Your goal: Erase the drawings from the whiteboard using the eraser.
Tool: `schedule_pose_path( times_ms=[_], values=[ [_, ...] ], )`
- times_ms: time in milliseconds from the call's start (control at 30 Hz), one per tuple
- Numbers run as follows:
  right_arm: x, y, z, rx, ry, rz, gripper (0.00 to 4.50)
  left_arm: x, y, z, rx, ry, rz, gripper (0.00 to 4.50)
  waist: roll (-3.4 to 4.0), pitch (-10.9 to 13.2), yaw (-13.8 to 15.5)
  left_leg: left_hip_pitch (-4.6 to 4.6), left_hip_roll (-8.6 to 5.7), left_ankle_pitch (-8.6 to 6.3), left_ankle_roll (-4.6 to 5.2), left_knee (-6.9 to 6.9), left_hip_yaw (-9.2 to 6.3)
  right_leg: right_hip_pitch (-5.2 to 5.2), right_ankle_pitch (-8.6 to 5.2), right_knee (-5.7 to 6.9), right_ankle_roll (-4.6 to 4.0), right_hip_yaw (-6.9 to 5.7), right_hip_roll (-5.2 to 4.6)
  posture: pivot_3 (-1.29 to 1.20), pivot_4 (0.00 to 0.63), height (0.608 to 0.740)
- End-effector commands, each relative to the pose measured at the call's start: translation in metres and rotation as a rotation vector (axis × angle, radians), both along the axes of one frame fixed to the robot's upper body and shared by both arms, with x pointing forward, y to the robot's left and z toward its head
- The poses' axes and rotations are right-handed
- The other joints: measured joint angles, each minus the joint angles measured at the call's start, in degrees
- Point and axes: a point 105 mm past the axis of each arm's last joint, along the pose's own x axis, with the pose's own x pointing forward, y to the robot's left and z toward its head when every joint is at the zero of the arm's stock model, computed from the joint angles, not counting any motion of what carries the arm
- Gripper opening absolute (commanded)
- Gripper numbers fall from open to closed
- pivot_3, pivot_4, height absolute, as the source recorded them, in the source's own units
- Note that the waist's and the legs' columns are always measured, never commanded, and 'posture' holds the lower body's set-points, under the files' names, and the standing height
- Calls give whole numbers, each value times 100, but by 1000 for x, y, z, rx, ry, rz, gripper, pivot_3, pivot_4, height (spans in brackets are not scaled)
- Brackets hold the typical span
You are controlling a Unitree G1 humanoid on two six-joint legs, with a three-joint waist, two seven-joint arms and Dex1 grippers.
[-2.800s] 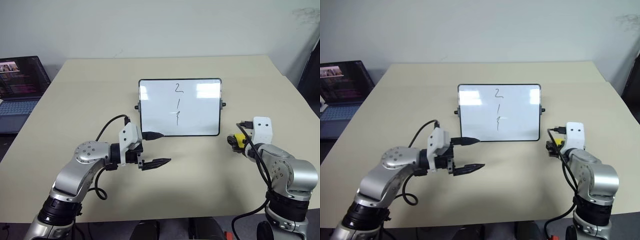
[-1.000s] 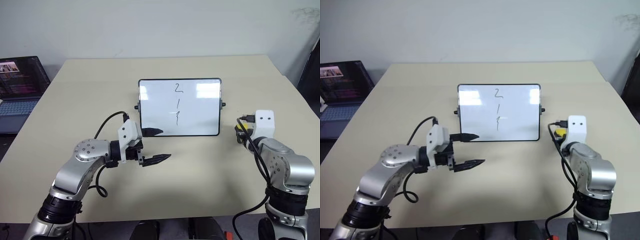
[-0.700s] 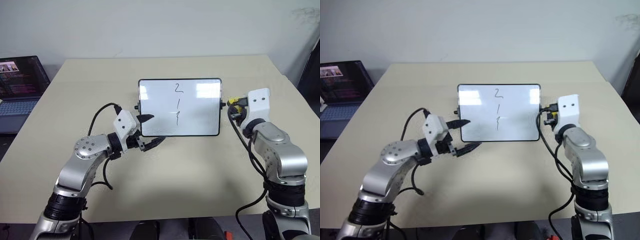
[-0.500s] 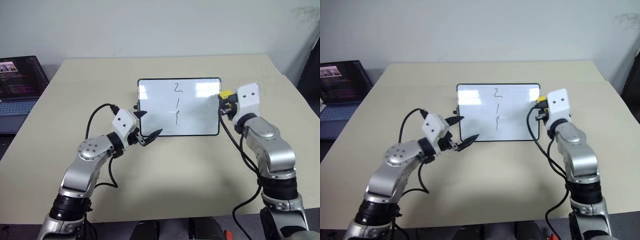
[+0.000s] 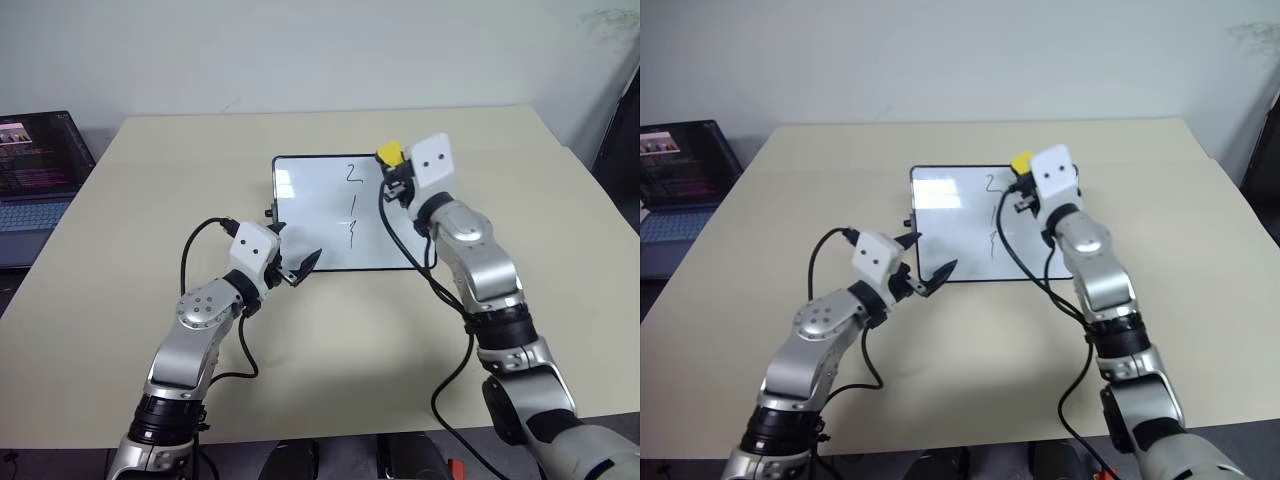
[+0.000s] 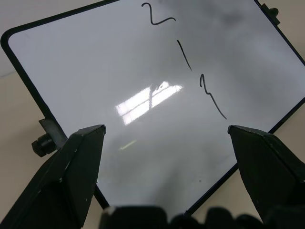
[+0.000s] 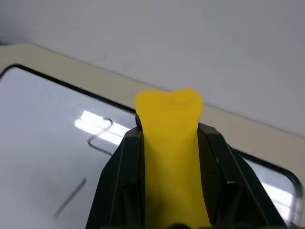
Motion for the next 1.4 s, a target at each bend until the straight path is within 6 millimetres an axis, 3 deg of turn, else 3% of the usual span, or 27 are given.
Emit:
schedule_pose_path(
  times_ms=[33, 300, 933, 1400],
  values=[
    [0, 15, 17, -3, -73, 53, 1139, 2, -2, 9, 19, -55, -6, 4500, 0, 0, 1, 0, -1, 0, 0, 1, 1, 0, 0, 0, 0, 0, 0, 0, 150, 740],
    [9, 34, 12, -43, -59, 109, 1139, 7, -8, 11, -7, -63, -21, 4500, 0, 0, -4, -2, -1, 0, -1, 2, 1, -5, 0, 3, 0, 1, -1, 0, 150, 740],
    [28, 25, 5, -151, -42, 32, 1139, 3, -18, 12, -14, -67, -61, 4500, 0, 0, -99, -2, -1, 1, -1, 2, 4, -8, 0, 9, -1, 4, -2, 0, 150, 740],
    [23, 40, -18, -235, 28, 93, 1139, 2, -14, 21, -16, -88, -33, 4500, 1, -2, -132, 0, 0, 2, -2, 10, 5, -8, 1, 18, -2, 6, -1, 0, 150, 740]
  ],
)
